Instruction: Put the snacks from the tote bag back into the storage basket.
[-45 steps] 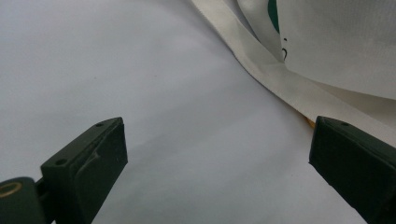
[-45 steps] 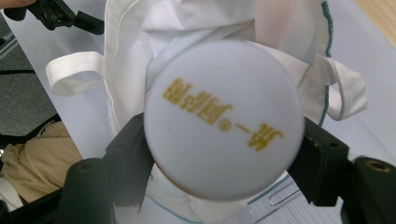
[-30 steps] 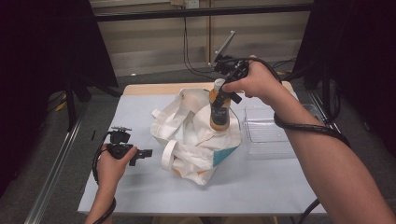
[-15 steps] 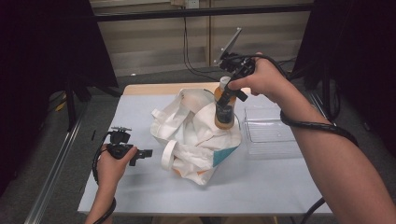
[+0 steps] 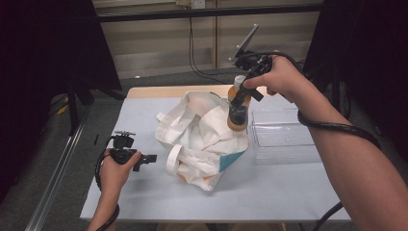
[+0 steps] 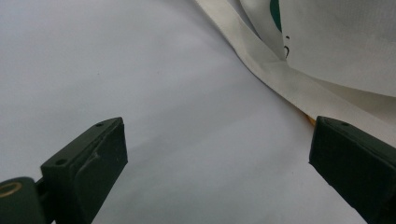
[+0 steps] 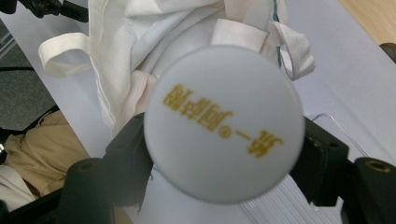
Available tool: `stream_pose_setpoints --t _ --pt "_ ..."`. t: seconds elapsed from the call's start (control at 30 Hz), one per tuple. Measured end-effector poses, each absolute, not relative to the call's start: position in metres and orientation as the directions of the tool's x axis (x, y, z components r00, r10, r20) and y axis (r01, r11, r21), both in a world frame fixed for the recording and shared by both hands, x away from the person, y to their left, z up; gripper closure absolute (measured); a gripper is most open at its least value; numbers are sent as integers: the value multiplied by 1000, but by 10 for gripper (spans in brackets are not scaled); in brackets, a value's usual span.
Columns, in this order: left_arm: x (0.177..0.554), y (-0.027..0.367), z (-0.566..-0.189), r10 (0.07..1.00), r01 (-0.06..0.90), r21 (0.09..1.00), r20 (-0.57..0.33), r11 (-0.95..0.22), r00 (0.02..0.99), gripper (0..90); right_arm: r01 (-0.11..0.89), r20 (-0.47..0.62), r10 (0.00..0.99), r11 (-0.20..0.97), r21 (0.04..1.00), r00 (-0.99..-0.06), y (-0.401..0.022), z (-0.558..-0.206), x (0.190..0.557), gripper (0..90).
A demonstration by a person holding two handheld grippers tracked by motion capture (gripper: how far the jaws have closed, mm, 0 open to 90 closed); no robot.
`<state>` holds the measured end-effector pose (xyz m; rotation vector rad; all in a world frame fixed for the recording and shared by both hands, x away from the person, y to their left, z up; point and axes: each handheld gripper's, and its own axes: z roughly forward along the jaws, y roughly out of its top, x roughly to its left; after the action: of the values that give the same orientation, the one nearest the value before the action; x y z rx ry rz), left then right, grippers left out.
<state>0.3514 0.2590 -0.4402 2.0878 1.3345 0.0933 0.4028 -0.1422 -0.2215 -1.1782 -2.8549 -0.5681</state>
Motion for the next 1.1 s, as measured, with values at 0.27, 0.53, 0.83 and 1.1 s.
stream_pose_setpoints --t 0.27,0.53,0.83,1.1 --pt "351 257 -441 837 789 555 -277 -261 472 42 685 129 687 652 326 -715 -151 -218 404 302" --pt "351 258 -441 834 789 553 -275 -269 478 42 703 133 707 627 336 -694 -160 -217 404 302" --pt "351 260 -441 834 791 548 -275 -273 478 42 727 145 729 601 332 -669 -170 -217 404 302" --pt "351 264 -445 841 796 540 -268 -273 470 42 733 143 737 592 335 -660 -180 -217 404 302"
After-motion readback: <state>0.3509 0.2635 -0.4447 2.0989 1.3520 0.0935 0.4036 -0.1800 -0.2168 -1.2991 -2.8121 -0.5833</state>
